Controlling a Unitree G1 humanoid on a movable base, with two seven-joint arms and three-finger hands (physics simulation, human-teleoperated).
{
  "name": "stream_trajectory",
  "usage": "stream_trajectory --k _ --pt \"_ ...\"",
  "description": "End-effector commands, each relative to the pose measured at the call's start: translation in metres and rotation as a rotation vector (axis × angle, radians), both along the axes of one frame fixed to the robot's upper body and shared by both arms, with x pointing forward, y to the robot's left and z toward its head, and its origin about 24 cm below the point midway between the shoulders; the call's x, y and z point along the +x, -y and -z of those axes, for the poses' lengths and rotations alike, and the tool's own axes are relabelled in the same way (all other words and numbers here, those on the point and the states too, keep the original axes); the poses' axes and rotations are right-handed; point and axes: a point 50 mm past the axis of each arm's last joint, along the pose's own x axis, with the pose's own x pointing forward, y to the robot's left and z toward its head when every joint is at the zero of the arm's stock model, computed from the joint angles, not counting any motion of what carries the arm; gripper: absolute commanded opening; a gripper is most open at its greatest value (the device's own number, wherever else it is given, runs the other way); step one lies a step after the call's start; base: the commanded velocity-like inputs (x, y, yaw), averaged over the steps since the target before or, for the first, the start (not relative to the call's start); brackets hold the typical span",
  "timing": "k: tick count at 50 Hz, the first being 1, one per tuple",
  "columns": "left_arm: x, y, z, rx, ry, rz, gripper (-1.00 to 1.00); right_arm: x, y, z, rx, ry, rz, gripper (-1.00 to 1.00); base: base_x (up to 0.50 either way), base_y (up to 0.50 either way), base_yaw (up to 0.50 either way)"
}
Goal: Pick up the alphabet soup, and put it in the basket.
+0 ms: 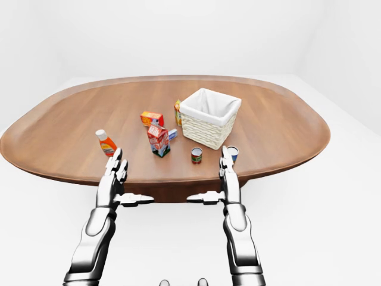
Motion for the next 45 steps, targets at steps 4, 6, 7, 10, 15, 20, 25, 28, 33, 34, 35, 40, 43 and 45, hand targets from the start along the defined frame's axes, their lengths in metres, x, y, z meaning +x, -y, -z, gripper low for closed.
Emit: stream_trajectory --k 4,6,7,10,15,20,25,28,33,34,35,40,43,45 --pt "-0.003 -0.011 -0.015 0.020 0.039 -0.015 1.00 -0.002 0.007 -0.008 -0.014 0.027 0.003 1.00 0.00 0.00 0.00" --pt "-0.003 -0.010 -0.015 -0.002 0.020 -0.004 1.00 -0.003 0.006 -0.012 -0.018 0.037 0.003 1.00 0.00 0.00 0.00" --pt "-0.003 -0.010 -0.015 -0.002 0.020 -0.004 1.00 -0.003 0.006 -0.012 -0.018 0.037 0.003 1.00 0.00 0.00 0.00" --pt "-0.006 -0.009 -0.018 -0.002 0.033 -0.001 1.00 -0.005 0.004 -0.016 -0.037 0.054 -0.002 1.00 0.00 0.00 0.00" --pt "-0.010 -0.012 -0.027 0.007 0.072 -0.014 1.00 -0.010 0.003 -0.024 -0.056 0.078 0.000 1.00 0.00 0.00 0.00" --pt "-0.014 -0.016 -0.048 -0.011 0.162 -0.029 1.00 -0.013 0.003 -0.032 -0.067 0.103 0.004 1.00 0.00 0.00 0.00" --pt "-0.014 -0.017 -0.052 -0.021 0.180 -0.028 1.00 -0.013 0.002 -0.034 -0.078 0.118 -0.002 1.00 0.00 0.00 0.00" --pt "-0.015 -0.016 -0.053 -0.023 0.185 -0.024 1.00 -0.013 0.003 -0.035 -0.075 0.125 -0.002 1.00 0.00 0.00 0.00" --pt "-0.017 -0.016 -0.055 -0.025 0.196 -0.024 1.00 -0.013 0.002 -0.034 -0.080 0.123 -0.006 1.00 0.00 -0.03 0.00" --pt "-0.018 -0.016 -0.058 -0.027 0.206 -0.024 1.00 -0.014 0.002 -0.035 -0.083 0.127 -0.007 1.00 0.00 -0.33 0.00" --pt "-0.018 -0.016 -0.058 -0.028 0.207 -0.024 1.00 -0.014 0.002 -0.035 -0.083 0.128 -0.007 1.00 0.00 -0.33 0.00" --pt "-0.018 -0.016 -0.061 -0.024 0.222 -0.026 1.00 -0.015 0.003 -0.041 -0.101 0.140 -0.001 1.00 0.00 -0.36 0.00" --pt "-0.018 -0.017 -0.063 -0.027 0.229 -0.029 1.00 -0.016 0.003 -0.045 -0.117 0.148 0.001 1.00 0.00 -0.36 0.00" --pt "-0.017 -0.016 -0.062 -0.026 0.225 -0.027 1.00 -0.016 0.003 -0.047 -0.124 0.152 0.002 1.00 0.00 -0.36 0.00"
